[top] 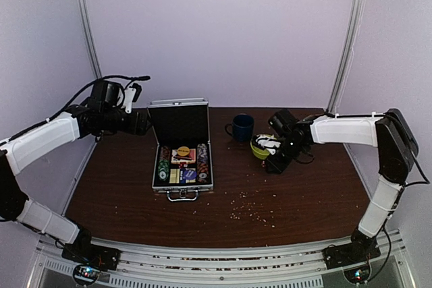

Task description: Pack up texas hold em set

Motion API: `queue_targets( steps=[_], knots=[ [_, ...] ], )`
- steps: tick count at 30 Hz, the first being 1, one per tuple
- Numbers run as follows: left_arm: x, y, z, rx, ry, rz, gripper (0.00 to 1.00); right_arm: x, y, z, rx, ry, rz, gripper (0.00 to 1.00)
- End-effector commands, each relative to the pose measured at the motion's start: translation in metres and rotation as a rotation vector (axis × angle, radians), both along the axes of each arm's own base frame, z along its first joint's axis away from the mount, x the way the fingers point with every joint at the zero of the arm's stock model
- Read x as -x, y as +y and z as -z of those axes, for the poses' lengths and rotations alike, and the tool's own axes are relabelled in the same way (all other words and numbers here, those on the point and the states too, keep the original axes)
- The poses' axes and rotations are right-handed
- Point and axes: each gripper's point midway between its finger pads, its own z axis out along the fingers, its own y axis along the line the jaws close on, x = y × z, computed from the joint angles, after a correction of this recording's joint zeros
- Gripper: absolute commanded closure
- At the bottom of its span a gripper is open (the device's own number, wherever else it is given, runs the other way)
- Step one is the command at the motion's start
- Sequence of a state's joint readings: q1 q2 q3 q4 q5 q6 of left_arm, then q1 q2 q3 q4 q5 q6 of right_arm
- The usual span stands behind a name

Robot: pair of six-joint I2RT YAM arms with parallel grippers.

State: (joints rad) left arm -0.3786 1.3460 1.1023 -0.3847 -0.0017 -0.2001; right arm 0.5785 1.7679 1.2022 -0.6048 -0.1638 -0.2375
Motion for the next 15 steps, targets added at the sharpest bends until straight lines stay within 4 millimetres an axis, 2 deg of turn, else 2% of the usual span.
queue_targets(
  steps=[1, 7, 11, 15],
  knots=[
    [-0.008, 0.011, -0.032, -0.001, -0.069, -0.059, 0.19, -0.035, -0.020, -0.016, -0.079, -0.108, 0.173, 0.59],
    [-0.015, 0.006, -0.006, -0.024, -0.022, -0.039, 0.19, -0.044, -0.009, -0.001, -0.152, -0.041, 0.240, 0.55],
    [-0.013, 0.010, 0.001, -0.045, -0.027, -0.046, 0.19, -0.046, 0.000, 0.006, -0.200, 0.006, 0.285, 0.53],
    [-0.012, 0.012, 0.005, -0.056, -0.027, -0.051, 0.19, -0.050, -0.001, 0.006, -0.235, 0.010, 0.369, 0.53]
  ],
)
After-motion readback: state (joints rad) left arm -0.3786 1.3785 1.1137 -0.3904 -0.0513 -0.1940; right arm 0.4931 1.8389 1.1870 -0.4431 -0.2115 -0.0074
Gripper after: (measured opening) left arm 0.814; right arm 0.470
